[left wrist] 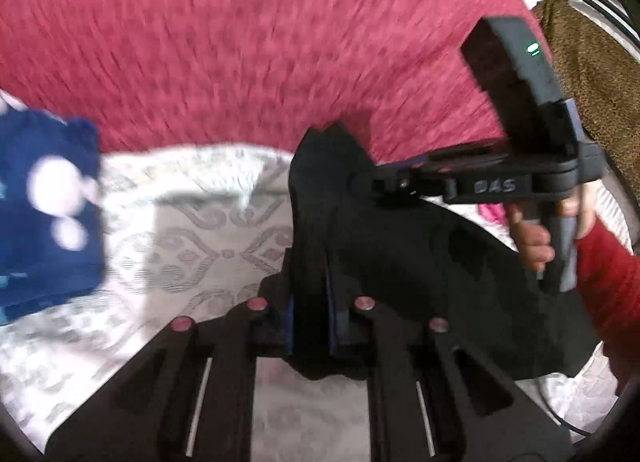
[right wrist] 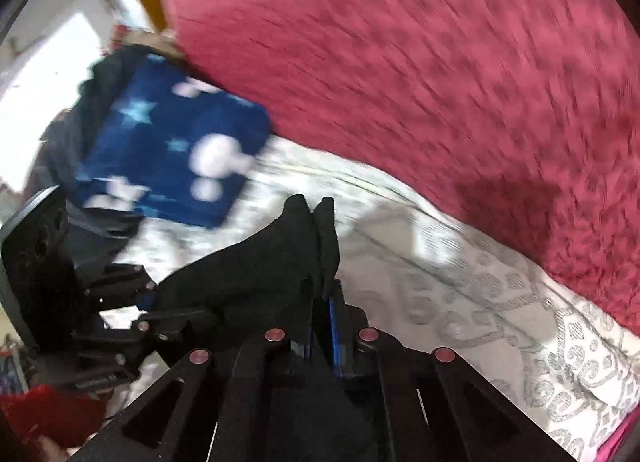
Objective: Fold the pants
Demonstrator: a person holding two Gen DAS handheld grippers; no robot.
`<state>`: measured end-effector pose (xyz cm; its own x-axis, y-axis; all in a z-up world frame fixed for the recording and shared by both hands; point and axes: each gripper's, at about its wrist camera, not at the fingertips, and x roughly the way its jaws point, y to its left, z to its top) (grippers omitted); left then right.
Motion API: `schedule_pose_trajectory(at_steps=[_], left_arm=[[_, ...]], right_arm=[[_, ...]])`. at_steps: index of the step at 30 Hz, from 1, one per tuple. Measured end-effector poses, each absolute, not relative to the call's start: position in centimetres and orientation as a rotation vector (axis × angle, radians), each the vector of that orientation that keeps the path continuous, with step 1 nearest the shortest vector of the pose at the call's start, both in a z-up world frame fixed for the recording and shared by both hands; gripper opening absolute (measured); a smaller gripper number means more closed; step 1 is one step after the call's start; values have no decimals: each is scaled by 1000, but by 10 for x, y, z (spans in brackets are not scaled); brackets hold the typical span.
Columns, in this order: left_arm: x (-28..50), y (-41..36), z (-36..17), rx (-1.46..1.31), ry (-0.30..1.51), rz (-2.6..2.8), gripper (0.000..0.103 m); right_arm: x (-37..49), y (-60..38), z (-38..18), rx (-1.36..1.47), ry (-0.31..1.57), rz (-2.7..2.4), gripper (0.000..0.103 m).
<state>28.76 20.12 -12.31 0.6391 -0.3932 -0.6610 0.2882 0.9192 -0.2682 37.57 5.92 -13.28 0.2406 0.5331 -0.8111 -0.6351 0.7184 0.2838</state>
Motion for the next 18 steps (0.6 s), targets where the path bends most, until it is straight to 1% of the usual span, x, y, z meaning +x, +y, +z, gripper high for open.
schedule_pose_trajectory(at_steps=[2,5,8,10,12,13,15,16,17,18], left_arm=[[256,205,-101,-124,757,-363,14],[222,218,-100,-73,724,-285,16],[225,240,-139,-93,797,-207,19],[249,258,-178,-106,863,-96,19],[274,273,-208,-112,942,7,19],[280,285,-221,-165,978,9,19],[276,304,-224,-294,960,-31,19],[273,310,-220,-336,952,-43,20],[269,313,-215,-356,928,-59,27],[265,312,-213,-358,904,-68,45]], right_arm=[[368,68,-120,-90,1054,890,6],[363,88,-123,-50,1077,1041,6],[370,125,-169,-123,1167,1046,7],[380,152,-214,-217,1261,950,9],[392,159,-244,-275,1318,849,8],[397,156,-242,-210,1318,858,8],[406,148,-232,-140,1303,814,14],[409,137,-218,-125,1245,750,21],[408,129,-207,-130,1209,713,28],[404,115,-193,-138,1173,663,30]])
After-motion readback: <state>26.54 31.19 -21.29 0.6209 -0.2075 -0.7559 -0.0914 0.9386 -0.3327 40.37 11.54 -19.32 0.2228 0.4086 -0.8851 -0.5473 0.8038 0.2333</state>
